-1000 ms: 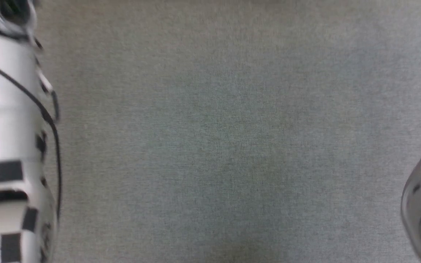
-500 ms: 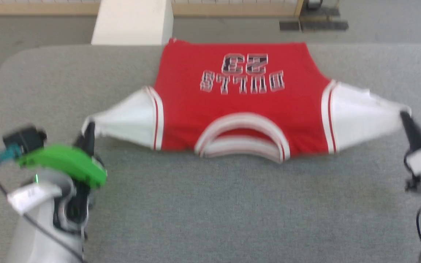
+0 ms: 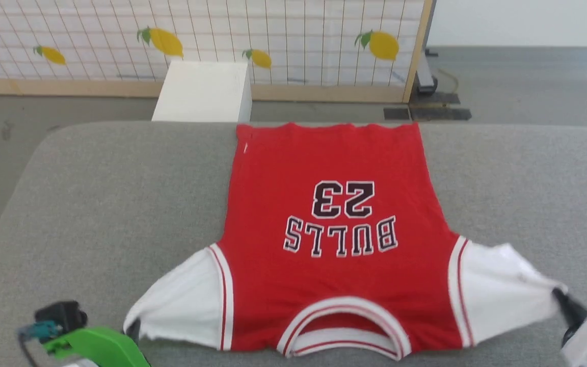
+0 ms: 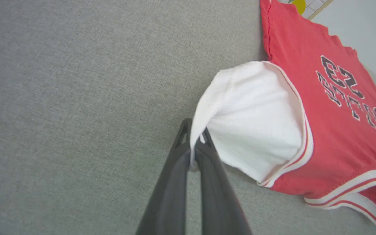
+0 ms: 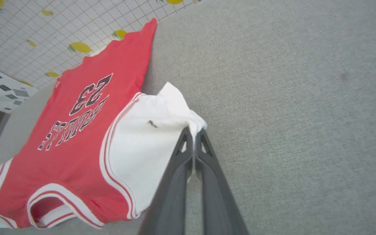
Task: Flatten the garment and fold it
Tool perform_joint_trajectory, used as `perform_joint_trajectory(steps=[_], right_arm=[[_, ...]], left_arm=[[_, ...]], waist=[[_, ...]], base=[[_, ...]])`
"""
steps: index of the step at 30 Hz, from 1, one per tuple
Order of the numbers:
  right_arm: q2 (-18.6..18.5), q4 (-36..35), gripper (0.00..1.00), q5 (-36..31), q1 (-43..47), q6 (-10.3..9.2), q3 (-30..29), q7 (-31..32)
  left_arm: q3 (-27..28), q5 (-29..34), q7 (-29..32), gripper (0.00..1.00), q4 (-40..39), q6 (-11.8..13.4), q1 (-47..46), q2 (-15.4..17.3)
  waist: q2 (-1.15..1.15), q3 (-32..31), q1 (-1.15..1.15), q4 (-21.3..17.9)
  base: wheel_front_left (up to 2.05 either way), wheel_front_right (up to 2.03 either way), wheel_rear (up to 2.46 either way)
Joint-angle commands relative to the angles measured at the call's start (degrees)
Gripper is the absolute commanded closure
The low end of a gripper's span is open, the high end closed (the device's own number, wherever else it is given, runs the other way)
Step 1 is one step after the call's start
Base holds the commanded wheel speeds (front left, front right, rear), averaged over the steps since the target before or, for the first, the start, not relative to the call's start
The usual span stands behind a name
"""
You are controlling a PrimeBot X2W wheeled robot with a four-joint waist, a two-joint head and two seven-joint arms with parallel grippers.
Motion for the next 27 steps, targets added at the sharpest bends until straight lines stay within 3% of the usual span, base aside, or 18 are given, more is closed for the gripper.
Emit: perform_joint_trajectory(steps=[1, 7, 13, 19, 20, 27], right_arm=[[-0.1, -1.6, 1.0, -4.1, 1.5, 0.21, 1.6, 1.9], [-1.2, -1.1, 1.0, -14.8, 2.4, 0.21, 8.4, 7.7], [-2.1, 5.9, 1.0, -21.8, 1.0, 0.21, 13.8, 10.9], [-2.8, 11.2, 1.0, -23.8, -0.1, 0.21, 15.1, 9.6], [-2.8, 11.3, 0.0, -23.8, -0.3, 0.21, 15.1, 8.8], [-2.2, 5.5, 0.0, -18.8, -2.7, 0.21, 12.5, 1.2]], left_arm=[[-1.4, 2.9, 0.8, 1.0, 0.2, 0.7, 1.0, 1.8], [-8.0, 9.7, 4.3, 1.0, 4.0, 0.6, -0.1, 4.5], [-9.7, 10.1, 3.2, 1.0, 7.5, -0.1, -2.0, 3.3], [-9.1, 8.9, 1.3, 1.0, 8.7, -0.1, -3.3, 2.0], [-8.9, 8.7, 1.1, 1.0, 8.6, 0.1, -3.4, 1.8], [-8.7, 9.0, 0.5, 1.0, 7.4, 0.8, -2.9, 2.1]], waist=[[0.0, -0.2, 0.01, -0.3], [0.0, 1.8, 0.01, -0.7], [0.0, 3.6, 0.01, -1.0], [0.0, 4.3, 0.01, -0.9], [0.0, 4.3, 0.01, -1.0], [0.0, 3.2, 0.01, -1.9]], base=[[0.0, 0.0, 0.0], [0.0, 0.0, 0.0], [0.0, 0.0, 0.0], [0.0, 0.0, 0.0], [0.0, 0.0, 0.0], [0.0, 0.0, 0.0]])
